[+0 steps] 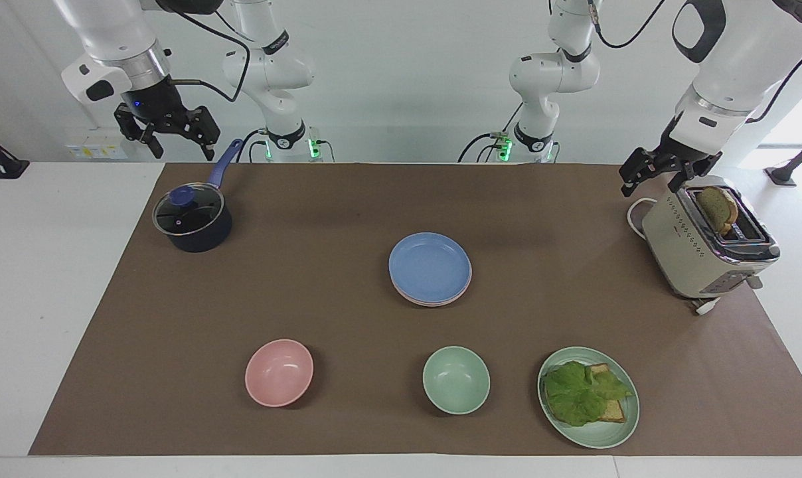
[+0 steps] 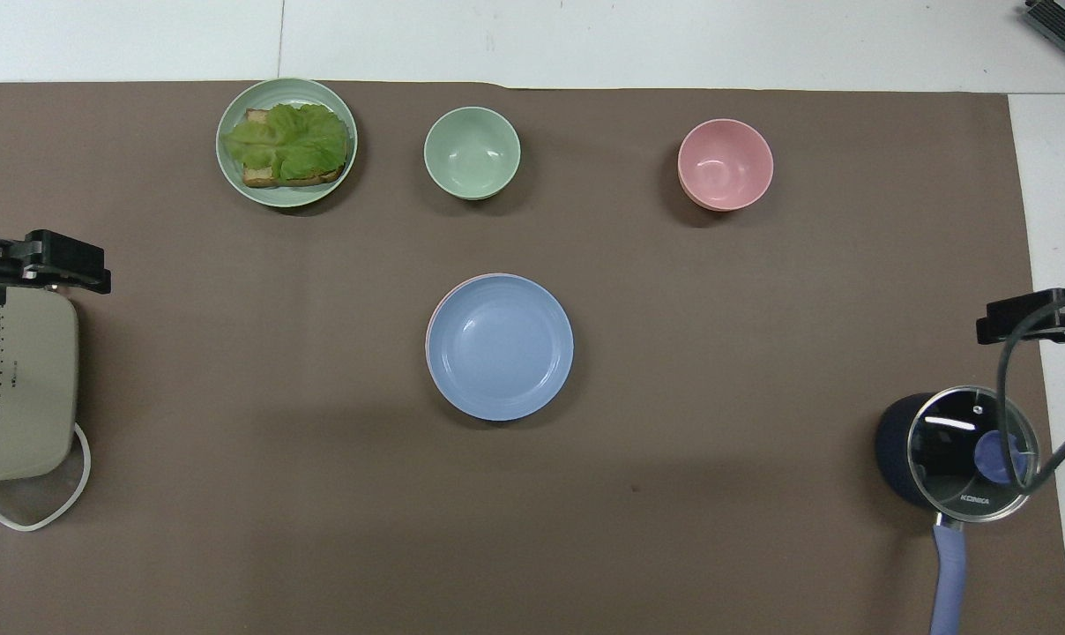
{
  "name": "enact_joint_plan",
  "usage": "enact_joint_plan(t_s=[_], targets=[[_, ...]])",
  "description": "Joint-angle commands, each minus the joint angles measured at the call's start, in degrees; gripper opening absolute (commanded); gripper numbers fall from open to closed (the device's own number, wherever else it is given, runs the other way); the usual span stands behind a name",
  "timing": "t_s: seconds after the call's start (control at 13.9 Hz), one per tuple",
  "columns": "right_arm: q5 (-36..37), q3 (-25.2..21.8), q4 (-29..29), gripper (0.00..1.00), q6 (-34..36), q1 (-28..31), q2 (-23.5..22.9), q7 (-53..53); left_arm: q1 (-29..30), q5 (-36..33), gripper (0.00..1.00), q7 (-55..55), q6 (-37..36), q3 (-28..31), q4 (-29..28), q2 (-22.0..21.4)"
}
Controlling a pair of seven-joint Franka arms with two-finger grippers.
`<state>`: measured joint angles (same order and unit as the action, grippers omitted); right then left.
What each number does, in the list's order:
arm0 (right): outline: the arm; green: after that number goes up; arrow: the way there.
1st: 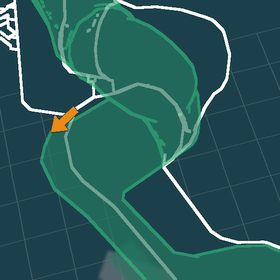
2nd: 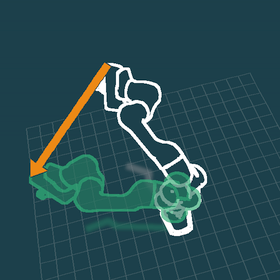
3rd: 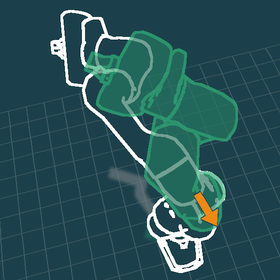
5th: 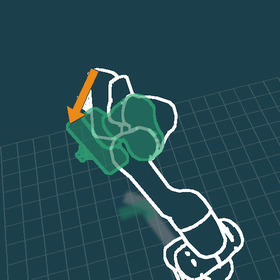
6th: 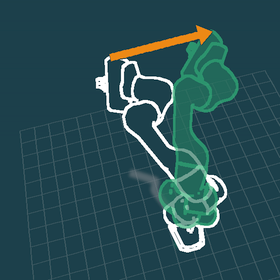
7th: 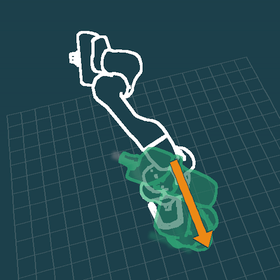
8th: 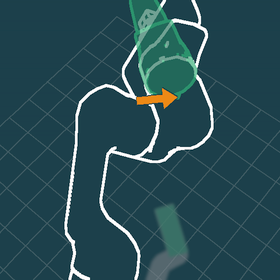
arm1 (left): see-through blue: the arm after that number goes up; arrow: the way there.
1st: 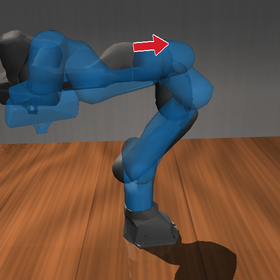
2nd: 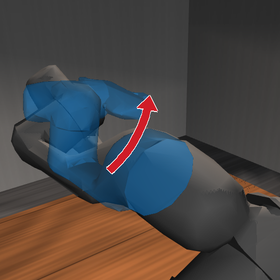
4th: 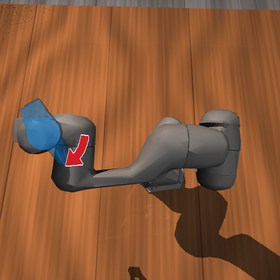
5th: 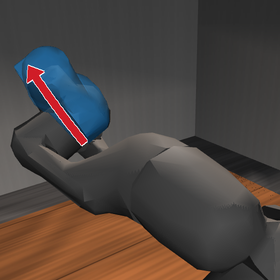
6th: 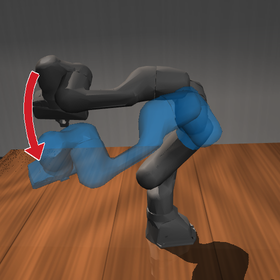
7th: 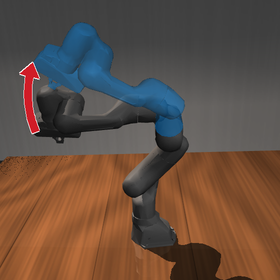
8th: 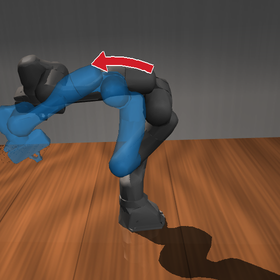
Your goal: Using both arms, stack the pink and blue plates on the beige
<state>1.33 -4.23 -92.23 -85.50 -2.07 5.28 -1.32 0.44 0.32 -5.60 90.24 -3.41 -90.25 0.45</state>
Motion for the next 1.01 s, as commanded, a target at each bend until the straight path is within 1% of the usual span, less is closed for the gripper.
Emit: enact_joint_plan(t_s=[0.0, 0.94], targets=[[-0.4, 0.2, -1.8, 1.0, -0.6, 0.0, 1.6, -0.6, 0.5, -0.8, 1.0, 0.2, -0.8, -0.3, 0.1, -0.2], [0.6, 0.3, -0.8, 1.0, 0.4, 0.0, 1.0, -0.7, 0.5, -0.8, 1.0, 0.2, -0.8, -0.3, 0.1, -0.2]])
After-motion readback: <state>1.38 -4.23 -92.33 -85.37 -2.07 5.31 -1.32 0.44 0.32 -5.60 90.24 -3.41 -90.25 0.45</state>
